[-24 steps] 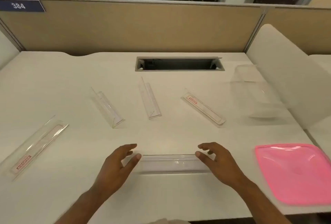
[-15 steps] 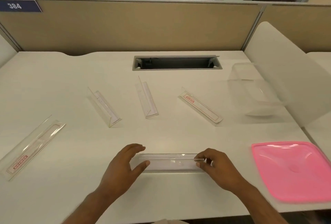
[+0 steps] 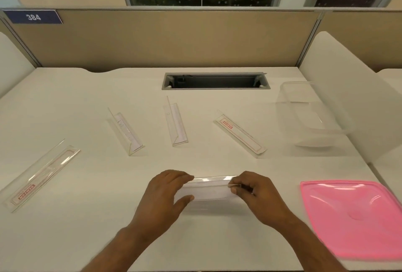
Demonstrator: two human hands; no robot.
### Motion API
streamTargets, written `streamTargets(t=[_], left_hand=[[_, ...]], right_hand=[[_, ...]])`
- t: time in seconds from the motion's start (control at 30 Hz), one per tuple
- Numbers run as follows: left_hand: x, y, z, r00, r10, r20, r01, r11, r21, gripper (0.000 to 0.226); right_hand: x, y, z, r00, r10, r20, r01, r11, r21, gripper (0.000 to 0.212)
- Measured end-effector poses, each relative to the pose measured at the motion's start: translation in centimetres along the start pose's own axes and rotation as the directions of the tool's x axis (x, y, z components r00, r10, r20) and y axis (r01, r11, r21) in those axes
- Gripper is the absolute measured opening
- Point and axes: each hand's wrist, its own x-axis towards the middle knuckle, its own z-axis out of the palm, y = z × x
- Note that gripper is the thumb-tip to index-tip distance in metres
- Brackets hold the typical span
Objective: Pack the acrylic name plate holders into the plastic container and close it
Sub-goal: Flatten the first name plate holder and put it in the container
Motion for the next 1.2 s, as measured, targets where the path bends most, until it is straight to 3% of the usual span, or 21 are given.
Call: streamTargets(t=[0.17, 0.33, 0.53, 0.67, 0.8, 0.9, 1.03, 1.2], left_hand=[[1.5, 3.5, 0.6, 0.999, 0.04, -0.028, -0.038, 0.998, 0.05, 0.017], [2.1, 4.8, 0.6, 0.998, -0.015, -0.054, 0.018, 0.999, 0.045, 0.018], [2.3, 4.8, -0.3, 0.975, -0.2, -0.099, 0.187, 0.974, -0.128, 0.018], [2.1, 4.4, -1.6, 0.963, -0.263, -0.052, 0.236, 0.924, -0.3, 0.031], [2.4, 3.9, -2.5, 0.949, -0.313, 0.032, 0.289, 0.829, -0.478, 0.019], [3.0, 3.3, -3.1, 0.937, -0.332, 0.103, 0.328, 0.745, -0.581, 0.019], [3.6, 2.1, -3.6, 0.927, -0.318, 0.197, 0.351, 0.556, -0.754, 0.019], [3.8, -0.3, -4.0, 0.934, -0.258, 0.247, 0.306, 0.224, -0.925, 0.02]], right_hand=[[0.8, -0.8, -1.3, 0.996, -0.089, 0.027, 0.088, 0.995, 0.047, 0.021], [0.6, -0.5, -2.4, 0.994, -0.112, 0.011, 0.112, 0.993, 0.026, 0.016], [0.4, -0.3, -4.0, 0.972, -0.113, -0.205, 0.151, 0.971, 0.185, 0.047], [0.8, -0.2, -2.9, 0.997, -0.017, -0.082, 0.04, 0.955, 0.293, 0.063], [1.3, -0.9, 0.0, 0.992, 0.026, 0.123, -0.06, 0.957, 0.282, 0.082], [2.1, -2.2, 2.6, 0.978, 0.049, 0.203, -0.105, 0.956, 0.273, 0.089], [3.5, -4.0, 5.3, 0.979, 0.052, 0.196, -0.104, 0.958, 0.266, 0.083], [4.4, -5.6, 7.4, 0.991, 0.052, 0.122, -0.084, 0.96, 0.267, 0.062]])
